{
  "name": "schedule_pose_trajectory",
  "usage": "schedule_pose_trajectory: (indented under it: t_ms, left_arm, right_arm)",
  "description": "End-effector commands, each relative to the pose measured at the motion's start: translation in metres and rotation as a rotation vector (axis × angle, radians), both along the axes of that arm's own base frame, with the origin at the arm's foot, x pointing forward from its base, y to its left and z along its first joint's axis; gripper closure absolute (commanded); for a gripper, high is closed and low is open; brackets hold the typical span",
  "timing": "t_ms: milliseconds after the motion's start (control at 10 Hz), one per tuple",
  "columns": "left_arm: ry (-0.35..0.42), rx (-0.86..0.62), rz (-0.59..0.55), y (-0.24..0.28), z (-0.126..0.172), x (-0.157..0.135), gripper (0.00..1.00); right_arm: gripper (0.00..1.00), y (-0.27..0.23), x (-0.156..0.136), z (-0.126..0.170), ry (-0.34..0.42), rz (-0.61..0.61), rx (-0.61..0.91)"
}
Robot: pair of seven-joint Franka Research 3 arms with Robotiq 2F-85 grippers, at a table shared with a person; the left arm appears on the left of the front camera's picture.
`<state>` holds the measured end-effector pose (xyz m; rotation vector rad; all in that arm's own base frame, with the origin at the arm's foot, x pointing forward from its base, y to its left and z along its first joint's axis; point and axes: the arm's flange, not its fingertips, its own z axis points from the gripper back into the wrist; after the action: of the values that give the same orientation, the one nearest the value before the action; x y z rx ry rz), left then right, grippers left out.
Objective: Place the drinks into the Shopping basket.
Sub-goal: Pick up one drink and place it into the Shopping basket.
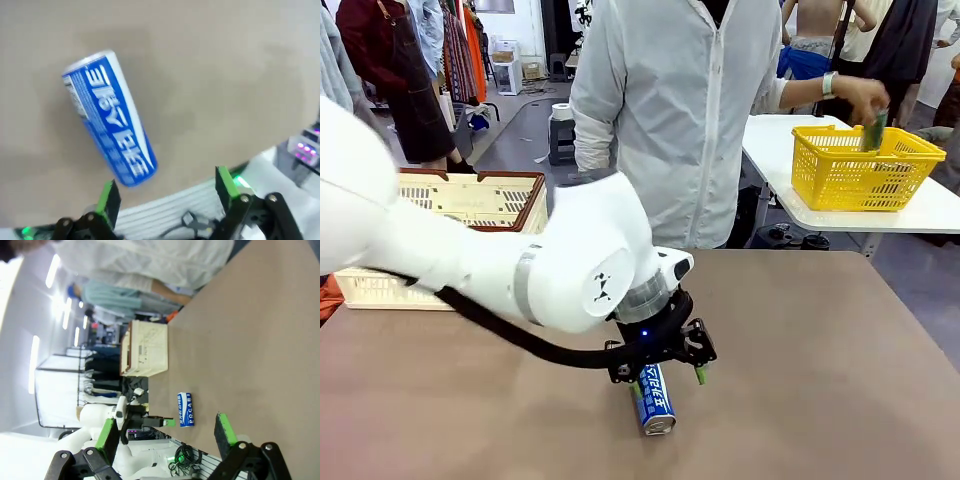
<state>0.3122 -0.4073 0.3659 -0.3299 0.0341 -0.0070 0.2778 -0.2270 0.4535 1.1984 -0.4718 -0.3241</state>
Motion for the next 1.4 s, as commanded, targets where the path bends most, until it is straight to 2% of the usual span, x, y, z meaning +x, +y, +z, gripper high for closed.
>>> schedule_pose_trajectory:
  t_ms: [0,200,400,800,900,1000,1100,1200,1300]
  left_arm:
    - [0.02,0.1,0.049,-0.013,-0.007,0.015,0.0]
    - [0.048,0.15,0.024,-0.011,-0.03,0.014,0.0]
    - [0.025,0.153,0.055,-0.012,-0.052,0.017,0.0]
    - [-0.019,0.189,0.103,-0.008,-0.06,0.026,0.0]
    - [-0.02,0.218,0.106,-0.009,-0.063,0.026,0.59]
    - [-0.028,0.211,0.097,-0.01,-0.064,0.024,1.0]
    - [-0.045,0.209,0.104,-0.007,-0.065,0.026,1.0]
    - [-0.048,0.212,0.112,-0.005,-0.064,0.027,1.0]
    - [-0.064,0.219,0.116,-0.003,-0.064,0.028,1.0]
  right_arm:
    - [0.0,-0.002,0.002,0.002,-0.034,0.001,0.005]
    - [0.0,-0.002,0.002,0.002,-0.034,0.001,0.005]
    - [0.0,-0.002,0.002,0.002,-0.034,0.001,0.005]
    - [0.0,-0.002,0.002,0.002,-0.034,0.001,0.005]
    - [0.0,-0.002,0.002,0.002,-0.034,0.001,0.005]
    - [0.0,-0.002,0.002,0.002,-0.034,0.001,0.005]
    - [0.0,-0.002,0.002,0.002,-0.034,0.001,0.005]
    - [0.0,0.0,0.0,0.0,-0.001,0.0,0.0]
    - [0.0,-0.043,-0.01,0.033,-0.078,-0.035,0.036]
